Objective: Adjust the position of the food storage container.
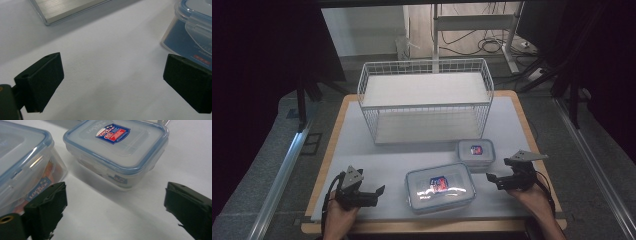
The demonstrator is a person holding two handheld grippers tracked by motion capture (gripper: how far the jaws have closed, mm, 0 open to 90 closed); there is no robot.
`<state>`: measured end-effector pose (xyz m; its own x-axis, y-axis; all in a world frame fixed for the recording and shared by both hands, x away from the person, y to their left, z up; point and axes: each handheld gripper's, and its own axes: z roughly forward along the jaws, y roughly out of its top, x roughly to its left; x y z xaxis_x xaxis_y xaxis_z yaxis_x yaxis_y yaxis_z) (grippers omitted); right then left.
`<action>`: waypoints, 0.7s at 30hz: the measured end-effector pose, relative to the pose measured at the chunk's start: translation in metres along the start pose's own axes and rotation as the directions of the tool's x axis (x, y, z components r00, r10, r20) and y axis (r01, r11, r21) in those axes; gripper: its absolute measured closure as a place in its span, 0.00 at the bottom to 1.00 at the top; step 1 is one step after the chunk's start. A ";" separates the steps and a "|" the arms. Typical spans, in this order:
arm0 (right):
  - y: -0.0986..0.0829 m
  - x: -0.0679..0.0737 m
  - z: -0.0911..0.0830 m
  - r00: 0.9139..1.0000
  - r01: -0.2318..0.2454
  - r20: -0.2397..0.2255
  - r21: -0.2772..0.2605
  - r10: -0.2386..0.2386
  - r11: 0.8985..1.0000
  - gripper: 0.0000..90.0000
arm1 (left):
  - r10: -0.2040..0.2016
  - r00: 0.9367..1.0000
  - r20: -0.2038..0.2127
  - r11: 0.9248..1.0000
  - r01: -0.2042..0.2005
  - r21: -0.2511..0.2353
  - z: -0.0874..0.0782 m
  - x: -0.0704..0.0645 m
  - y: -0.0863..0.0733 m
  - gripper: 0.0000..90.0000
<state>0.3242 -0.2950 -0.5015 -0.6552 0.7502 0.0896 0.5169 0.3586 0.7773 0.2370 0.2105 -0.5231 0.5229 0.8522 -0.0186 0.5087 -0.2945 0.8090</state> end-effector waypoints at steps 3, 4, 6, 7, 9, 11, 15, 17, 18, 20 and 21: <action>0.001 -0.001 -0.003 1.000 -0.004 0.004 -0.010 0.004 1.000 0.11 | 0.004 1.000 -0.001 1.000 -0.004 -0.002 0.000 0.000 0.000 0.03; 0.002 -0.001 -0.004 1.000 -0.004 0.007 -0.014 0.004 1.000 0.11 | 0.006 1.000 -0.001 1.000 -0.006 -0.002 0.000 -0.001 0.000 0.03; 0.002 -0.001 -0.006 1.000 -0.003 0.011 -0.023 0.003 1.000 0.13 | 0.011 1.000 -0.003 1.000 -0.011 -0.003 0.000 -0.001 0.000 0.03; 0.003 -0.001 -0.006 1.000 -0.004 0.009 -0.026 0.004 1.000 0.14 | 0.013 1.000 -0.004 1.000 -0.013 -0.005 0.000 -0.002 0.000 0.03; 0.003 -0.001 -0.006 1.000 -0.004 0.008 -0.025 0.004 1.000 0.17 | 0.016 1.000 -0.001 1.000 -0.016 -0.007 0.001 -0.003 0.001 0.03; 0.003 -0.001 -0.006 1.000 -0.003 0.005 -0.021 0.003 1.000 0.19 | 0.019 1.000 0.001 1.000 -0.019 -0.006 0.001 -0.003 0.001 0.03; 0.003 -0.001 -0.006 1.000 0.003 0.009 -0.014 -0.003 1.000 0.21 | 0.030 1.000 0.002 1.000 -0.030 -0.001 0.002 -0.004 0.001 0.03; 0.003 -0.001 -0.007 1.000 -0.001 0.011 -0.010 0.001 1.000 0.24 | 0.032 0.999 -0.001 0.999 -0.032 -0.004 0.002 -0.004 0.001 0.03; 0.003 -0.001 -0.007 1.000 -0.002 0.011 -0.009 0.003 1.000 0.25 | 0.030 1.000 0.001 1.000 -0.030 -0.006 0.001 -0.004 0.001 0.03; 0.003 -0.001 -0.007 1.000 -0.007 0.004 -0.004 0.007 1.000 0.29 | 0.028 1.000 0.000 1.000 -0.028 -0.007 0.001 -0.004 0.000 0.03; 0.004 -0.001 -0.007 1.000 -0.010 -0.001 0.003 0.010 1.000 0.32 | 0.028 1.000 0.000 1.000 -0.028 -0.007 0.001 -0.004 0.000 0.04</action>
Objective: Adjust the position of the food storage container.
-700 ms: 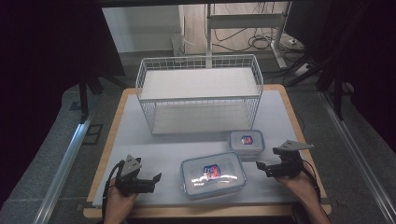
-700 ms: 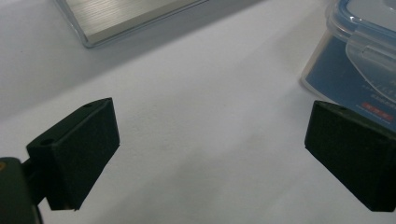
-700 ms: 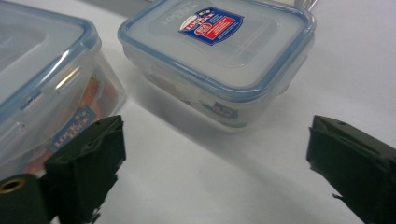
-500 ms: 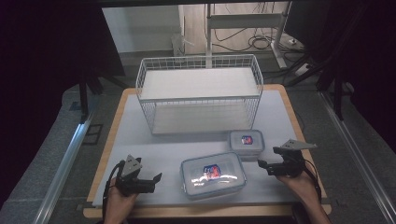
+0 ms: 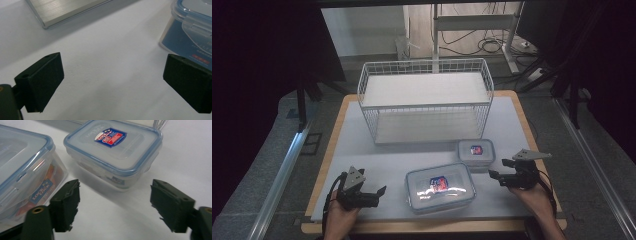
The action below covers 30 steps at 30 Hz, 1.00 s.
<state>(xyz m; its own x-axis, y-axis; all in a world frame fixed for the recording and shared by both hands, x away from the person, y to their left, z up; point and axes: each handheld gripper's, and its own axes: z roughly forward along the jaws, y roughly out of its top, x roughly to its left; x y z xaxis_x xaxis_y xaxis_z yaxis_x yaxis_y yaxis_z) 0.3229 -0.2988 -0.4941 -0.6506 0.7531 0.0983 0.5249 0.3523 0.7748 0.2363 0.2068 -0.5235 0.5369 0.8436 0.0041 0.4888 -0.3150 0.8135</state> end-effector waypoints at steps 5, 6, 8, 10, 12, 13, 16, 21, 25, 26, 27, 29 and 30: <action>0.003 0.004 -0.003 1.000 0.017 0.014 0.012 -0.018 1.000 0.39 | 0.006 1.000 0.006 1.000 -0.006 0.001 0.001 -0.002 0.001 0.04; 0.004 0.005 -0.004 0.999 0.027 0.020 0.016 -0.027 1.000 0.41 | 0.008 1.000 0.005 1.000 -0.008 0.000 0.001 -0.003 0.001 0.04; 0.007 0.007 -0.005 0.999 0.043 0.025 0.029 -0.043 0.999 0.46 | 0.015 1.000 0.015 1.000 -0.015 0.001 0.002 -0.004 0.001 0.04; 0.010 0.010 -0.006 0.998 0.063 0.019 0.055 -0.064 0.997 0.54 | 0.023 1.000 0.011 1.000 -0.023 0.004 0.002 -0.005 0.001 0.04; 0.015 0.011 -0.007 0.998 0.062 -0.008 0.052 -0.062 0.997 0.65 | 0.021 1.000 0.007 1.000 -0.021 0.005 0.002 -0.005 0.001 0.03; 0.017 0.011 -0.008 0.998 0.063 -0.024 0.046 -0.062 0.997 0.69 | 0.021 1.000 0.007 1.000 -0.021 0.005 0.002 -0.005 0.001 0.03; 0.025 0.013 -0.007 0.996 0.068 -0.066 0.046 -0.065 0.997 0.78 | 0.010 1.000 -0.001 1.000 -0.010 -0.005 0.001 -0.003 0.001 0.03; 0.038 0.013 0.003 0.992 0.094 -0.091 0.035 -0.091 0.995 0.83 | 0.003 1.000 0.002 1.000 -0.003 -0.003 0.002 -0.002 0.001 0.03; 0.053 0.015 0.015 0.988 0.103 -0.119 0.025 -0.099 0.994 0.95 | 0.003 1.000 0.016 1.000 -0.003 0.013 0.003 -0.004 0.001 0.04; 0.057 0.017 0.018 0.987 0.115 -0.120 0.023 -0.111 0.993 0.97 | 0.006 1.000 0.018 1.000 -0.007 0.016 0.004 -0.004 0.001 0.04; 0.061 0.019 0.022 0.985 0.128 -0.118 0.023 -0.125 0.991 0.99 | 0.011 1.000 0.016 1.000 -0.011 0.018 0.004 -0.005 0.001 0.04; 0.069 0.023 0.032 0.982 0.146 -0.121 0.017 -0.142 0.989 1.00 | 0.014 1.000 0.016 1.000 -0.014 0.022 0.005 -0.006 0.002 0.04; 0.074 0.025 0.037 0.983 0.144 -0.121 0.020 -0.141 0.989 1.00 | 0.016 1.000 0.015 1.000 -0.016 0.023 0.005 -0.006 0.002 0.04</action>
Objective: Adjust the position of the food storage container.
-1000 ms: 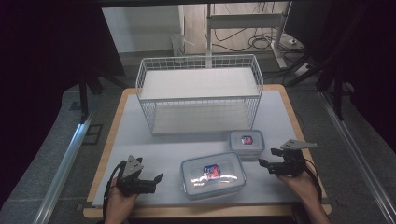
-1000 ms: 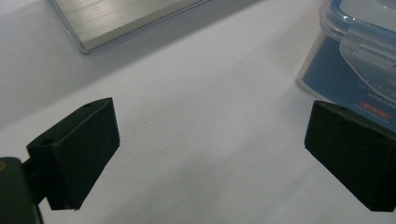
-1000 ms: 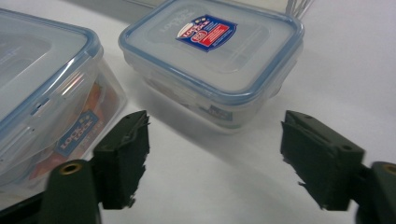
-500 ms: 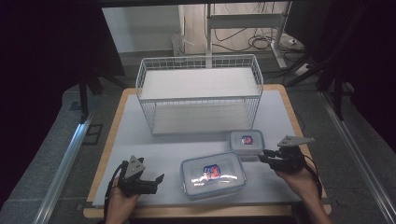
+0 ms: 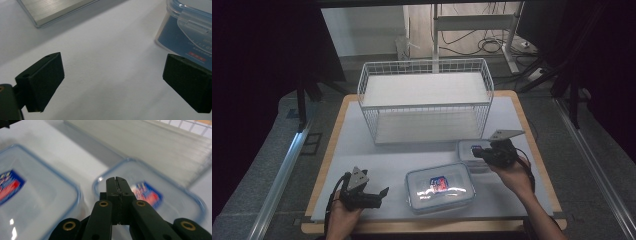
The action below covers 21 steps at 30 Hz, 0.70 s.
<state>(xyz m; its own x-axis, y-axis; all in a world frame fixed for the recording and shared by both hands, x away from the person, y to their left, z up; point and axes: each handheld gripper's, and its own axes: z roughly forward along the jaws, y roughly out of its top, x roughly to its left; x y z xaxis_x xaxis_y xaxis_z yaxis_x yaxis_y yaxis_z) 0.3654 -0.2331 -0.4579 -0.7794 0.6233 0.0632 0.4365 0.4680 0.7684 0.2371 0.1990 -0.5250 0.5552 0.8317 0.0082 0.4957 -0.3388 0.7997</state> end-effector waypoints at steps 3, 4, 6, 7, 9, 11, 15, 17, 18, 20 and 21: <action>0.013 0.002 0.018 1.000 0.003 -0.008 -0.004 -0.003 1.000 1.00 | -0.002 1.000 0.003 1.000 0.002 -0.001 0.000 0.000 0.000 0.04; 0.017 0.003 0.024 1.000 0.006 -0.015 -0.004 -0.006 1.000 1.00 | -0.003 1.000 0.003 1.000 0.003 0.001 0.000 0.000 0.000 0.04; 0.025 0.007 0.036 0.999 0.029 -0.026 0.007 -0.029 1.000 1.00 | -0.003 1.000 0.005 1.000 0.003 0.004 0.000 0.001 -0.001 0.04; 0.029 0.009 0.043 0.999 0.041 -0.032 0.016 -0.040 0.999 1.00 | -0.003 1.000 0.005 1.000 0.003 0.004 0.000 0.001 -0.001 0.04; 0.034 0.011 0.056 0.997 0.077 -0.028 0.047 -0.076 0.996 1.00 | 0.000 1.000 0.006 1.000 0.000 0.005 0.000 0.001 -0.001 0.04; 0.036 0.012 0.068 0.995 0.101 -0.027 0.076 -0.099 0.992 1.00 | 0.000 1.000 0.007 1.000 0.000 0.007 0.000 0.000 -0.001 0.04; 0.037 0.013 0.083 0.992 0.129 -0.035 0.130 -0.125 0.983 1.00 | 0.000 1.000 0.010 1.000 0.000 0.014 0.002 0.000 -0.001 0.04; 0.034 0.014 0.087 0.988 0.154 -0.013 0.165 -0.154 0.974 1.00 | 0.001 1.000 0.009 1.000 -0.001 0.015 0.002 0.000 -0.001 0.04; 0.033 0.013 0.088 0.987 0.158 -0.015 0.167 -0.157 0.973 1.00 | 0.002 1.000 0.009 1.000 -0.002 0.015 0.002 0.000 -0.001 0.04; 0.030 0.011 0.085 0.992 0.128 -0.030 0.147 -0.125 0.981 1.00 | 0.000 1.000 0.010 1.000 -0.001 0.022 0.002 0.000 -0.001 0.04; 0.029 0.011 0.084 0.992 0.125 -0.025 0.143 -0.123 0.982 1.00 | 0.001 1.000 0.010 1.000 -0.001 0.025 0.002 0.000 0.000 0.04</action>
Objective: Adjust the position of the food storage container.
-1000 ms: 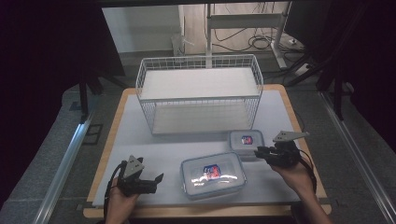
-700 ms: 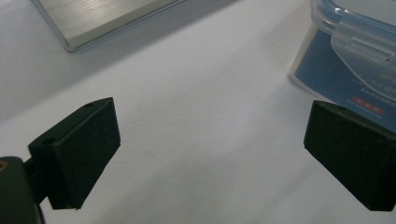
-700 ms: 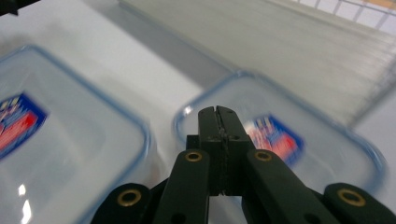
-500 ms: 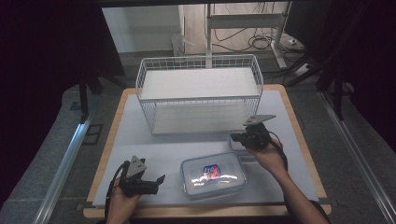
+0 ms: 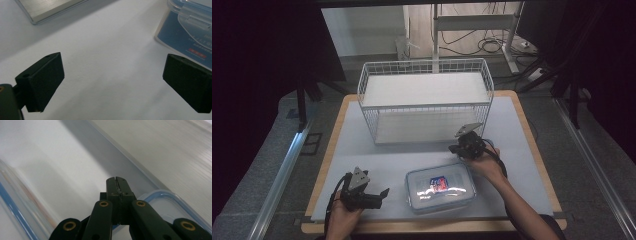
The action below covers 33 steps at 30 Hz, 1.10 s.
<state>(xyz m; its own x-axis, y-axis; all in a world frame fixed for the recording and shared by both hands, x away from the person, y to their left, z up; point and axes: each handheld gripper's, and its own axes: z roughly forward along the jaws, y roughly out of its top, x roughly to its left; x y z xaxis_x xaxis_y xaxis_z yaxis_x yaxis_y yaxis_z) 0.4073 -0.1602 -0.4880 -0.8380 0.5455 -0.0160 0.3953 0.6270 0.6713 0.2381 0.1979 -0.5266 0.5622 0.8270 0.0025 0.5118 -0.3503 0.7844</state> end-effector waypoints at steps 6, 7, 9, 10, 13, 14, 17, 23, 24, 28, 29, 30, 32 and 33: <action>-0.010 -0.006 -0.011 0.999 -0.016 0.029 0.004 0.016 1.000 1.00 | 0.001 1.000 0.000 1.000 -0.001 0.001 0.000 -0.001 0.000 0.04; -0.012 -0.007 -0.013 0.999 -0.019 0.035 0.006 0.019 1.000 1.00 | 0.000 1.000 0.001 1.000 0.000 0.000 0.000 -0.001 0.000 0.04; -0.018 -0.009 -0.018 0.999 -0.026 0.042 0.008 0.026 1.000 1.00 | -0.006 1.000 0.003 1.000 0.006 -0.001 0.000 -0.001 0.000 0.04; -0.022 -0.011 -0.022 0.999 -0.029 0.045 0.008 0.028 1.000 1.00 | -0.009 1.000 0.004 1.000 0.009 -0.003 0.000 -0.001 0.001 0.04; -0.031 -0.014 -0.030 0.997 -0.050 0.054 0.005 0.050 0.999 1.00 | -0.023 1.000 0.011 1.000 0.023 -0.005 -0.001 -0.001 0.001 0.04; -0.033 -0.013 -0.032 0.997 -0.054 0.059 -0.001 0.054 0.999 1.00 | -0.024 1.000 0.008 1.000 0.024 -0.005 -0.001 -0.001 0.002 0.04; -0.034 -0.005 -0.042 0.997 -0.026 0.069 -0.027 0.028 0.999 1.00 | -0.026 0.999 0.023 1.000 0.026 -0.008 -0.005 -0.004 0.005 0.05; -0.050 0.012 -0.070 0.998 -0.027 0.062 -0.078 0.032 0.997 1.00 | -0.020 0.993 0.114 0.999 0.024 -0.039 -0.025 -0.021 0.008 0.16; -0.055 0.014 -0.074 0.998 -0.037 0.056 -0.081 0.041 0.996 1.00 | -0.008 0.992 0.129 0.999 0.012 -0.036 -0.028 -0.027 0.008 0.25; -0.075 0.022 -0.085 0.996 -0.087 0.021 -0.084 0.089 0.993 1.00 | 0.038 0.984 0.172 0.999 -0.035 -0.021 -0.029 -0.047 0.006 0.62; -0.079 0.025 -0.087 0.995 -0.099 0.006 -0.087 0.100 0.991 1.00 | 0.050 0.983 0.175 0.999 -0.048 -0.016 -0.029 -0.052 0.006 0.70; -0.082 0.028 -0.089 0.995 -0.100 -0.005 -0.087 0.100 0.991 1.00 | 0.058 0.984 0.167 0.998 -0.058 -0.006 -0.029 -0.056 0.006 0.77; -0.088 0.036 -0.092 0.995 -0.097 -0.012 -0.085 0.097 0.992 1.00 | 0.052 0.983 0.179 0.998 -0.054 0.009 -0.029 -0.064 0.004 0.88; -0.088 0.036 -0.092 0.995 -0.097 -0.012 -0.085 0.097 0.992 1.00 | 0.052 0.983 0.179 0.998 -0.054 0.009 -0.029 -0.064 0.004 0.93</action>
<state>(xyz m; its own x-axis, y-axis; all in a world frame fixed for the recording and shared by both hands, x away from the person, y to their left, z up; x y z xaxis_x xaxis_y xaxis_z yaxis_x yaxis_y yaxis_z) 0.3078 -0.2468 -0.4793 -0.8005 0.5965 0.0580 0.4416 0.5215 0.7301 0.1852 0.1561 -0.5060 0.6948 0.7160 -0.0679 0.4868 -0.3987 0.7772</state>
